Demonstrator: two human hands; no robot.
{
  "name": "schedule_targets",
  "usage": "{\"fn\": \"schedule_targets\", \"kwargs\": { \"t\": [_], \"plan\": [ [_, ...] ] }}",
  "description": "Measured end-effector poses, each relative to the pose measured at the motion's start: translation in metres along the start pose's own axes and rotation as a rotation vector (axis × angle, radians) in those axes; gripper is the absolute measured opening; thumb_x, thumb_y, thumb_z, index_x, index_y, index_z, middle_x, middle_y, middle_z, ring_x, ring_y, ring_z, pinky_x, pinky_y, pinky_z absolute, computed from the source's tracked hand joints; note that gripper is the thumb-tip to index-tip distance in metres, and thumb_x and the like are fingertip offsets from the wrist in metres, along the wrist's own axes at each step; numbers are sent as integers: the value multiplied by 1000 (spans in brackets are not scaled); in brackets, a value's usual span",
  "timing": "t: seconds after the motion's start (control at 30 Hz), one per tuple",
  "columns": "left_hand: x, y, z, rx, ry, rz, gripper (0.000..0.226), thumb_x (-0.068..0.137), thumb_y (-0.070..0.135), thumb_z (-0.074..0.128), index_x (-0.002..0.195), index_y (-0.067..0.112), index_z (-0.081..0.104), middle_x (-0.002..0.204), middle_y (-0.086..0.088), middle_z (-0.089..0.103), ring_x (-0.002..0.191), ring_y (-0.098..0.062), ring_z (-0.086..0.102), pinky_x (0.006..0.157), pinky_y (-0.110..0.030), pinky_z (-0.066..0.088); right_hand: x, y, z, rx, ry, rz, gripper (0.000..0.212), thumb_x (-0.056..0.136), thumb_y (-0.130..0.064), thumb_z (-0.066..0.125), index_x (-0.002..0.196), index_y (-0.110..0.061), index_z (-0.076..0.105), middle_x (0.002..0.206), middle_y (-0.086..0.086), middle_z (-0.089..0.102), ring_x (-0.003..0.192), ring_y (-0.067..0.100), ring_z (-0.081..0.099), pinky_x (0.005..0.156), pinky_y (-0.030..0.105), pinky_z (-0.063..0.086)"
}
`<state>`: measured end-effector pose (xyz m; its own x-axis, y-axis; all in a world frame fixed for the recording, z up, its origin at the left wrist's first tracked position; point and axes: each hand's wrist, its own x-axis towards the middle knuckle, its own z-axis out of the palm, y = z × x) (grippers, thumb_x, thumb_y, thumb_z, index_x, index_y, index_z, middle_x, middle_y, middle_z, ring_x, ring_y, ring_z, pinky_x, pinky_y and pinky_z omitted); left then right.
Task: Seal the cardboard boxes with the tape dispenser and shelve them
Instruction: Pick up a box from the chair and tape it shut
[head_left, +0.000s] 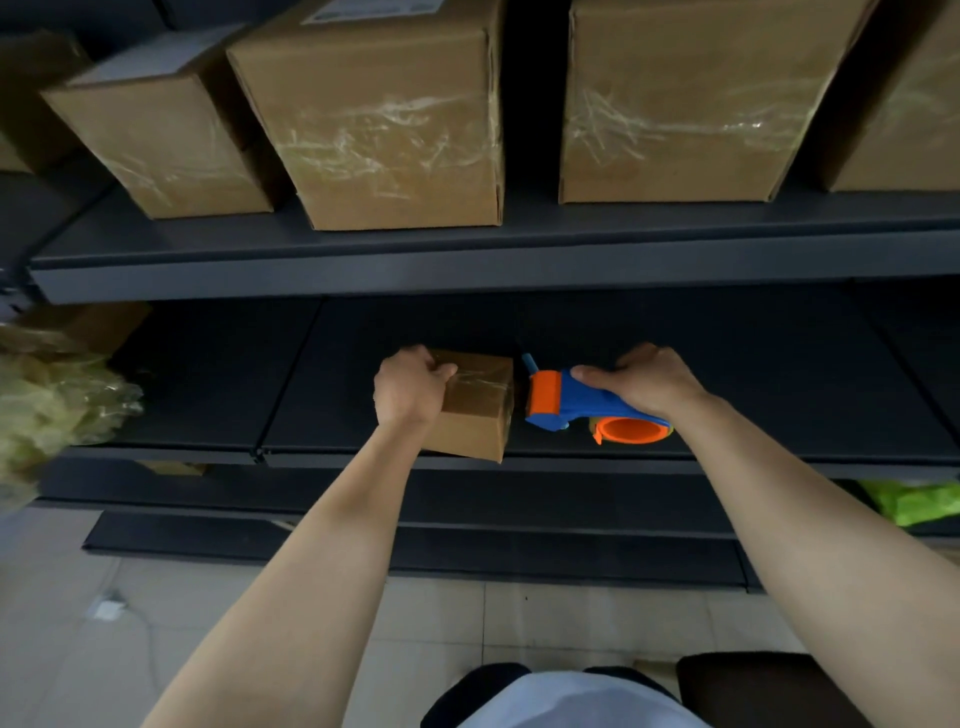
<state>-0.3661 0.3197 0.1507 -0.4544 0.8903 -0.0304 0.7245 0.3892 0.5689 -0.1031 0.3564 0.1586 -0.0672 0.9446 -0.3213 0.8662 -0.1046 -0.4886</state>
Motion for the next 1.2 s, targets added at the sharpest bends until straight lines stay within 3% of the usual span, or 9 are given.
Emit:
{"fn": "schedule_targets", "kwargs": {
  "t": [0.1, 0.23, 0.4, 0.5, 0.6, 0.67, 0.77, 1.0, 1.2],
  "plan": [
    [-4, -3, 4, -7, 37, 3, 28, 87, 39, 64, 104, 16, 65, 90, -2, 64, 67, -13, 56, 57, -27, 48, 0, 1, 5, -7, -12, 16, 70, 69, -84, 49, 60, -14, 53, 61, 4, 58, 58, 19, 58, 50, 27, 37],
    [-2, -7, 1, 17, 50, -75, 59, 82, 47, 67, 132, 20, 53, 131, -13, 42, 96, -31, 60, 66, -33, 49, -1, -1, 10, -38, -15, 16, 71, 71, -84, 47, 61, -14, 53, 64, 6, 59, 60, 20, 59, 50, 27, 37],
    [1, -7, -7, -109, 110, -207, 33, 89, 29, 63, 115, 13, 50, 112, -11, 57, 93, -29, 60, 68, -39, 49, 0, -5, 13, -55, -31, 35, 70, 72, -83, 48, 66, -13, 56, 68, 6, 61, 61, 20, 60, 49, 27, 37],
    [-7, -2, -6, 4, 175, -37, 12, 93, 22, 56, 101, 12, 55, 100, -5, 57, 85, -23, 59, 64, -34, 43, 1, -8, 12, -73, -31, 42, 71, 71, -83, 48, 73, -13, 59, 72, 6, 61, 64, 20, 60, 49, 26, 37],
    [-20, 10, 9, -39, 16, 292, 16, 94, 27, 54, 105, 17, 58, 108, 1, 51, 91, -14, 55, 73, -27, 43, 1, -12, 12, -92, -40, 45, 71, 72, -83, 47, 77, -14, 61, 75, 5, 61, 65, 19, 59, 49, 26, 37],
    [-24, 14, 20, -90, -106, 352, 27, 94, 29, 54, 119, 18, 56, 127, 2, 47, 109, -13, 50, 90, -28, 42, 1, -12, 14, -89, -40, 41, 71, 72, -83, 47, 75, -13, 61, 73, 6, 62, 64, 19, 60, 49, 26, 37],
    [-20, 10, 31, 94, -179, 336, 49, 100, 36, 38, 145, 17, 33, 154, 1, 26, 141, -15, 21, 116, -32, 13, 1, -12, 18, -61, -39, 35, 70, 73, -81, 48, 73, -12, 59, 72, 6, 62, 64, 20, 60, 50, 26, 39],
    [-14, 8, 39, 382, -265, 333, 63, 100, 47, 16, 151, 12, -1, 159, -4, -3, 146, -16, -5, 114, -31, -6, -9, 18, 10, 149, 0, 31, 67, 68, -81, 54, 54, -15, 48, 54, 2, 50, 51, 18, 51, 49, 27, 34],
    [-9, 12, 34, 411, -389, 300, 63, 100, 47, 15, 150, 15, -8, 159, -2, -12, 145, -15, -11, 115, -33, -7, -15, 42, 5, 200, -23, 46, 73, 66, -82, 54, 72, -10, 65, 72, 6, 64, 66, 21, 61, 53, 28, 41]
  ]
}}
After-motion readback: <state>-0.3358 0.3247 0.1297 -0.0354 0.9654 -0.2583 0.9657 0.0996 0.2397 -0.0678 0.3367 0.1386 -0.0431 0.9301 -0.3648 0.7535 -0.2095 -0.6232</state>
